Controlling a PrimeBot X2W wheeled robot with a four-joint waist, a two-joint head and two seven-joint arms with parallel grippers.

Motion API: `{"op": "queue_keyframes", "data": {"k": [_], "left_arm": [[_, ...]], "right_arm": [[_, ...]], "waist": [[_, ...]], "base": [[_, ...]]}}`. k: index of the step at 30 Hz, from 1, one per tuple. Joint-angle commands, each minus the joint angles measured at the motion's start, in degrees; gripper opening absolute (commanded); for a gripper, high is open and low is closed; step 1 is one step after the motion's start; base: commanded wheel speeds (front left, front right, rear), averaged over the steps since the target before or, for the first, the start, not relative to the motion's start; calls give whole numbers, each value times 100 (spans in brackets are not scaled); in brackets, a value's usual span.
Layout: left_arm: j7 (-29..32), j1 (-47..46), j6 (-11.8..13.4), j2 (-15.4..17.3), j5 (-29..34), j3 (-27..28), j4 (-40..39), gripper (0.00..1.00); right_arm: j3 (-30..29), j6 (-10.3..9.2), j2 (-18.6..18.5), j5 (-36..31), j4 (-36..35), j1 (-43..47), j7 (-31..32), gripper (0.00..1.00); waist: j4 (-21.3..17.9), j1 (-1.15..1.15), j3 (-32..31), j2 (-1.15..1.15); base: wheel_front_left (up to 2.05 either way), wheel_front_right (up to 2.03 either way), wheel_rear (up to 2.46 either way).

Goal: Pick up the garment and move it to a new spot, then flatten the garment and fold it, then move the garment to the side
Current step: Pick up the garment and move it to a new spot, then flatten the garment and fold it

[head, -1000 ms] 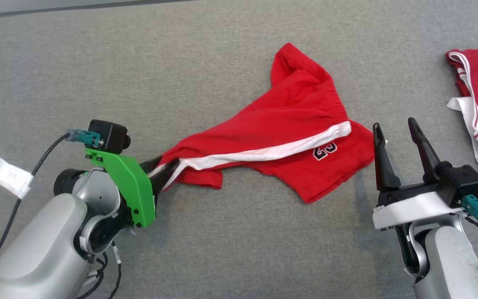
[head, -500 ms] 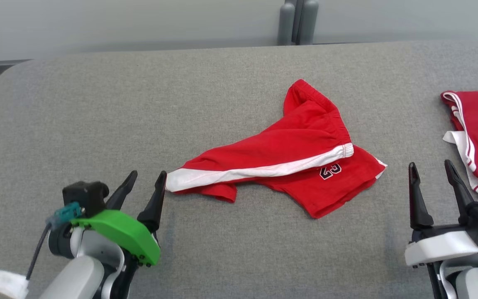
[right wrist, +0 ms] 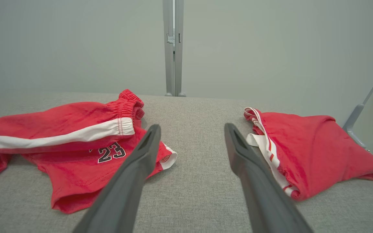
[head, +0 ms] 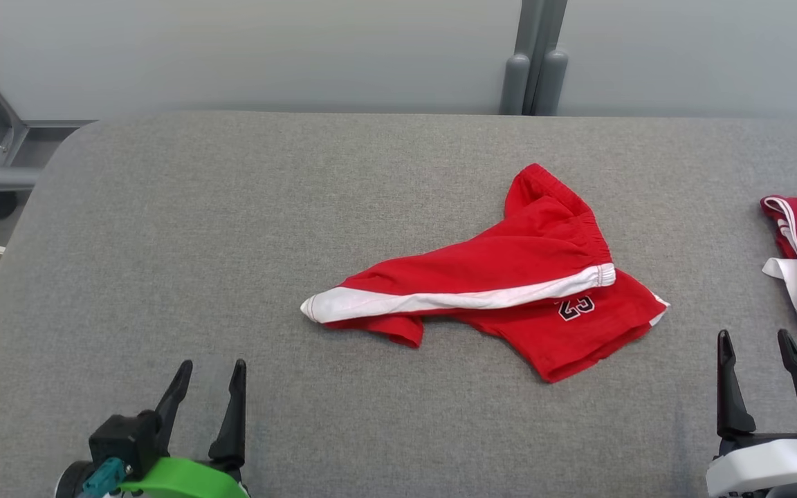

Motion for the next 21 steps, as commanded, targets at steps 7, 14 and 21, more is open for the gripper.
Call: {"op": "queue_keyframes", "data": {"k": [7, 14, 21], "left_arm": [[-45, 648, -518, -204, 649, 832, -181, 100], [-48, 975, -1214, -666, 1423, 1590, 69, 100], [-48, 995, -1672, -1129, 1899, 2056, 322, 100]], "right_arm": [[92, -2, 3, -103, 230, 152, -24, 100], [5, -2, 11, -81, 208, 221, -24, 100], [-108, -2, 25, -130, 144, 317, -24, 100]], "waist": [[88, 0, -160, 0], [90, 0, -274, 0], [114, 0, -377, 0]], "base": [[0, 0, 0], [0, 0, 0], [0, 0, 0]]}}
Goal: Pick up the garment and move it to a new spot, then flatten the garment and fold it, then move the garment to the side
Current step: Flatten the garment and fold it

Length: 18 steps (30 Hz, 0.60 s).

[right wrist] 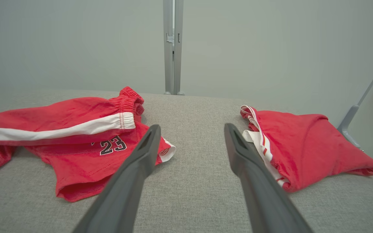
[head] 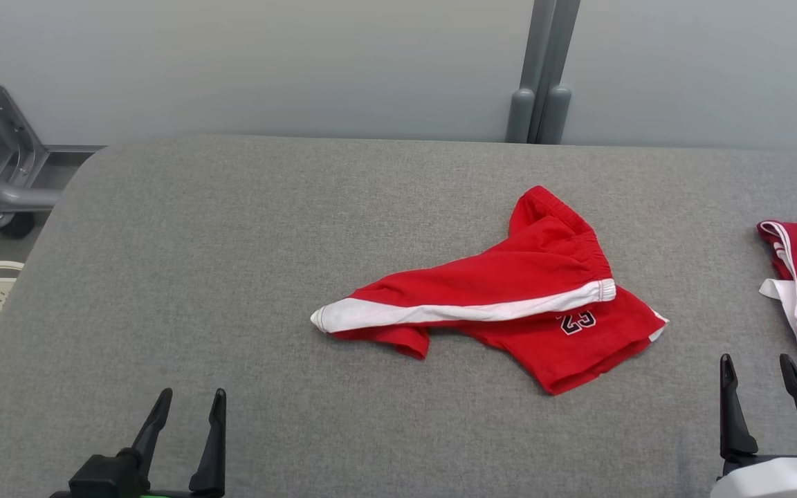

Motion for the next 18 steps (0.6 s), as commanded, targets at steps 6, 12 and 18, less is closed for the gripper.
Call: {"op": "queue_keyframes", "data": {"k": [6, 12, 18], "left_arm": [[-16, -169, -236, -234, 255, 148, 210, 100], [-15, -634, -333, -400, 197, -3, 510, 100], [59, -1577, -344, -627, -467, -595, 1195, 100]], "right_arm": [[171, -2, -1, -18, 124, -60, -24, 100], [665, -2, -94, -5, 509, -661, -24, 100], [893, -2, -257, -201, 1300, -1722, -21, 100]], "waist": [[-10, 0, -33, 0], [-32, 0, 272, 0], [38, 0, 813, 0]], "base": [[0, 0, 0], [0, 0, 0], [0, 0, 0]]}}
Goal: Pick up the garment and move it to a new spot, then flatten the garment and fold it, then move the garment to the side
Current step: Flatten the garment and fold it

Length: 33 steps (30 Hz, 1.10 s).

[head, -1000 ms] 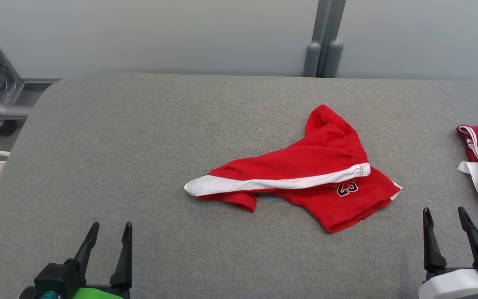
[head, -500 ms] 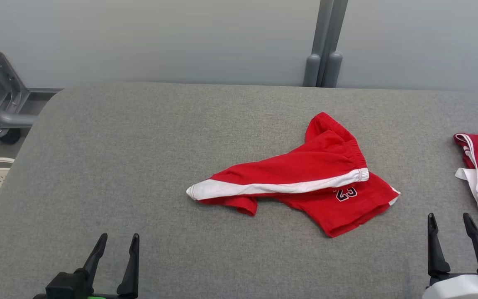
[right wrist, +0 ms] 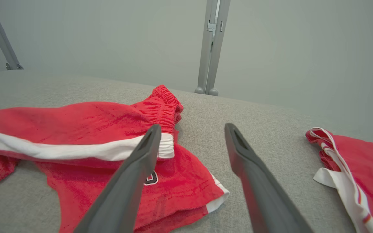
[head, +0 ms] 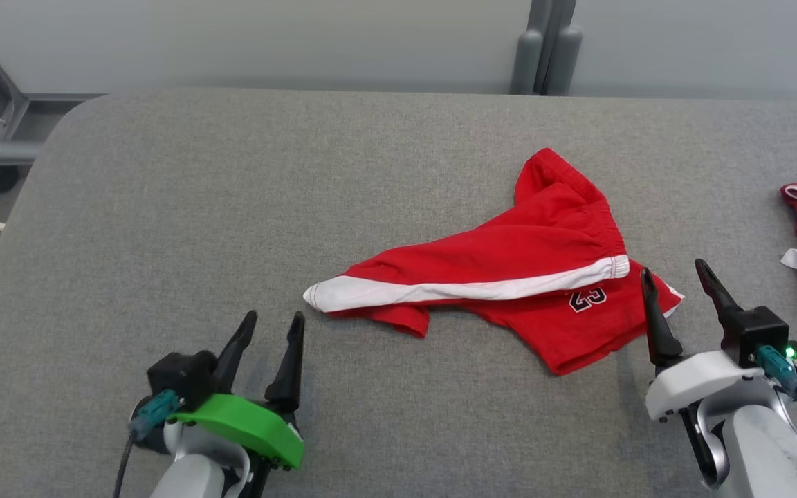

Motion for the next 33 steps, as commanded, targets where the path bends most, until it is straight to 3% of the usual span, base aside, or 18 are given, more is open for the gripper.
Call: {"op": "queue_keyframes", "data": {"k": [1, 8, 14, 15, 16, 17, 18, 28, 33], "left_arm": [[97, -199, -10, -20, -182, -84, 116, 100], [481, -1167, -6, 126, -882, -871, 1024, 100], [688, -1507, -7, 132, -1564, -1261, 1347, 100], [680, -1544, -7, 152, -1639, -1321, 1387, 100], [678, -1581, -7, 155, -1735, -1378, 1413, 100], [701, -1615, -7, 153, -1834, -1425, 1453, 100], [710, -1656, -7, 167, -1917, -1481, 1481, 100], [709, -1860, -7, 369, -3003, -2015, 1430, 100], [770, -1925, -7, 445, -3259, -2234, 1634, 100]], "right_arm": [[-10, -2, -72, -71, 117, -157, -16, 100], [466, -2, -122, -263, 1135, -998, -16, 100], [705, -2, -82, -113, 1413, -1164, -16, 100], [739, -2, -93, -100, 1442, -1170, -16, 82], [769, -2, -110, -69, 1455, -1175, -16, 56], [808, -2, -119, -30, 1476, -1171, -16, 14], [851, -2, -139, 0, 1478, -1170, -16, 0], [1074, -2, -238, 225, 1471, -1249, -16, 0], [1114, -2, -228, 243, 1448, -1262, -16, 0]], "waist": [[70, 0, 323, 0], [129, 0, 602, 0], [144, 0, 654, 0], [145, 0, 657, 0], [142, 0, 660, 0], [137, 0, 662, 0], [127, 0, 661, 0], [-47, 0, 621, 0], [-85, 0, 615, 0]], "base": [[0, 0, 0], [0, 0, 0], [0, 0, 0], [0, 0, 0], [0, 0, 0], [0, 0, 0], [0, 0, 0], [0, 0, 0], [0, 0, 0]]}}
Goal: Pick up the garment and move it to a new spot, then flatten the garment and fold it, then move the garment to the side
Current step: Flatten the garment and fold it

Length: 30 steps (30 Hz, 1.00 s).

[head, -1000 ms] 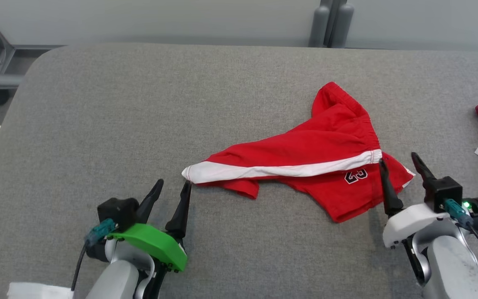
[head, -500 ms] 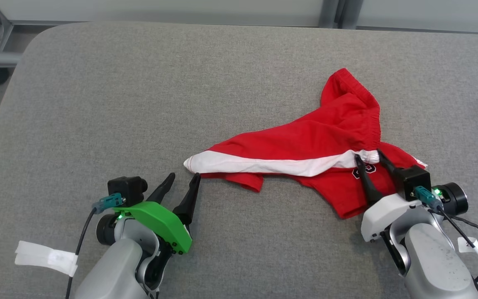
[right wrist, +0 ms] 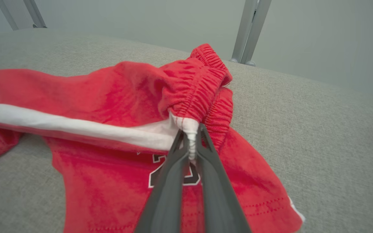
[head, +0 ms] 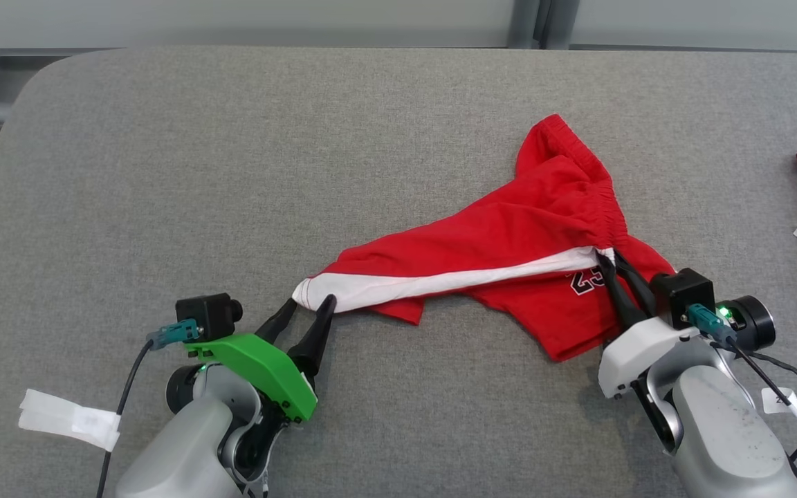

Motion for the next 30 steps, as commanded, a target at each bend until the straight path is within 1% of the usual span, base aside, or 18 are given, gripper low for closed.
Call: {"op": "queue_keyframes", "data": {"k": [1, 6, 7, 9, 10, 12, 15, 17, 19, 21, 23, 25, 28, 30], "left_arm": [[-23, -106, 0, 33, -124, -57, 54, 100], [-118, -211, 0, 41, -459, -270, 79, 100], [-138, -230, 0, 43, -491, -340, 54, 85], [-207, -268, 0, 57, -548, -463, -24, 11], [-203, -293, 0, 91, -563, -564, -93, 0], [-252, -371, 0, 226, -529, -742, -227, 0], [-218, -569, 0, 397, -600, -902, -567, 0], [-96, -814, 1, 615, -661, -931, -913, 0], [27, -1191, 1, 884, -680, -862, -1282, 0], [230, -1656, 1, 1098, -710, -752, -1638, 0], [483, -2192, 2, 1284, -733, -596, -1875, 0], [717, -2778, 45, 1431, -700, -425, -2096, 0], [1082, -3654, 136, 1543, -610, -239, -2253, 0], [1290, -4237, 187, 1550, -499, -167, -2217, 0]], "right_arm": [[13, -2, -14, 42, -22, -35, -16, 0], [47, -2, -51, 48, -30, -26, -16, 0], [57, -2, -62, 51, -29, -21, -16, 0], [67, -2, -91, 68, -34, -18, -16, 0], [76, -2, -102, 79, -40, -14, -16, 0], [80, -2, -104, 146, -115, -9, -16, 0], [16, -2, -136, 456, -271, -134, -17, 0], [22, -2, -241, 722, -441, -370, -17, 0], [104, -2, -447, 978, -603, -681, 55, 0], [170, -2, -619, 1417, -878, -1149, 332, 0], [225, -2, -862, 1870, -1181, -1705, 795, 0], [261, -2, -1003, 2264, -1490, -2329, 1311, 0], [140, -2, -1048, 2765, -1669, -3341, 2060, 0], [35, -2, -1048, 2833, -1569, -4032, 2449, 0]], "waist": [[-13, 0, -4, 0], [-40, 0, -22, 0], [-46, 0, -30, 0], [-55, 0, -42, 0], [-59, 0, -49, 0], [-70, 0, -56, 0], [-74, 0, -10, 0], [-76, 0, 77, 0], [-68, 0, 193, 0], [-58, 0, 381, 0], [-69, 0, 621, 0], [-113, 0, 919, 0], [-178, 0, 1421, 0], [-210, 0, 1765, 0]], "base": [[0, 0, 0], [0, 0, 0], [0, 0, 0], [0, 0, 0], [0, 0, 0], [0, 0, 0], [0, 0, 0], [0, 0, 0], [0, 0, 0], [0, 0, 0], [0, 0, 0], [0, 0, 0], [0, 0, 0], [0, 0, 0]]}}
